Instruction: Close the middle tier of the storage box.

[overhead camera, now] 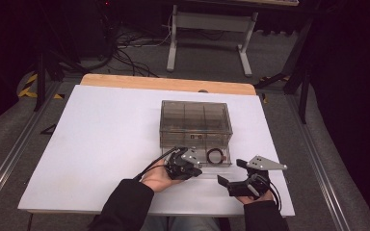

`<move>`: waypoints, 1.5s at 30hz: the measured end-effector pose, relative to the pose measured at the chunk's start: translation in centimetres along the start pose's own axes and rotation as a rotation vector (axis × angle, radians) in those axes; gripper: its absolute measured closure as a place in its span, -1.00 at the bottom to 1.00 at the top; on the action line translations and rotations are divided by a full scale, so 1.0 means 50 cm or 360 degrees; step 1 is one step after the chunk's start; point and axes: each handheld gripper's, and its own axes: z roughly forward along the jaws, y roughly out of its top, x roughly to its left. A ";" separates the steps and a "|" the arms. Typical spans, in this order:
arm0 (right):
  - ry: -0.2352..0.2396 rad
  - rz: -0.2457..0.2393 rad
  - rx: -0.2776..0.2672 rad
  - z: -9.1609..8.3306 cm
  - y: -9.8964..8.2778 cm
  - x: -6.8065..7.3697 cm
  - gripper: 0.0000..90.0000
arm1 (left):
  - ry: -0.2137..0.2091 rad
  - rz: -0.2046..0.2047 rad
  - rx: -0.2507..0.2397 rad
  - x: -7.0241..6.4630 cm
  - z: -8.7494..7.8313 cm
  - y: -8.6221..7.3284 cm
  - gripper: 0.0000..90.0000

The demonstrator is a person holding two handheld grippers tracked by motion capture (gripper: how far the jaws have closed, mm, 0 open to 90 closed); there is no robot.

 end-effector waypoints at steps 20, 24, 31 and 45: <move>0.0001 -0.0005 -0.0001 0.001 0.000 0.000 -0.98 | 0.0030 -0.0039 -0.0047 0.009 -0.003 -0.001 0.99; 0.0002 -0.0004 -0.0002 0.001 0.000 -0.001 -0.98 | 0.0036 -0.0052 -0.0065 0.013 -0.004 0.000 0.99; 0.0002 -0.0004 -0.0002 0.001 0.000 0.000 -0.98 | 0.0054 -0.0075 -0.0091 0.016 -0.005 -0.001 0.99; 0.0003 -0.0012 -0.0002 0.002 0.000 0.000 -0.98 | 0.0083 -0.0114 -0.0142 0.026 -0.010 -0.001 0.99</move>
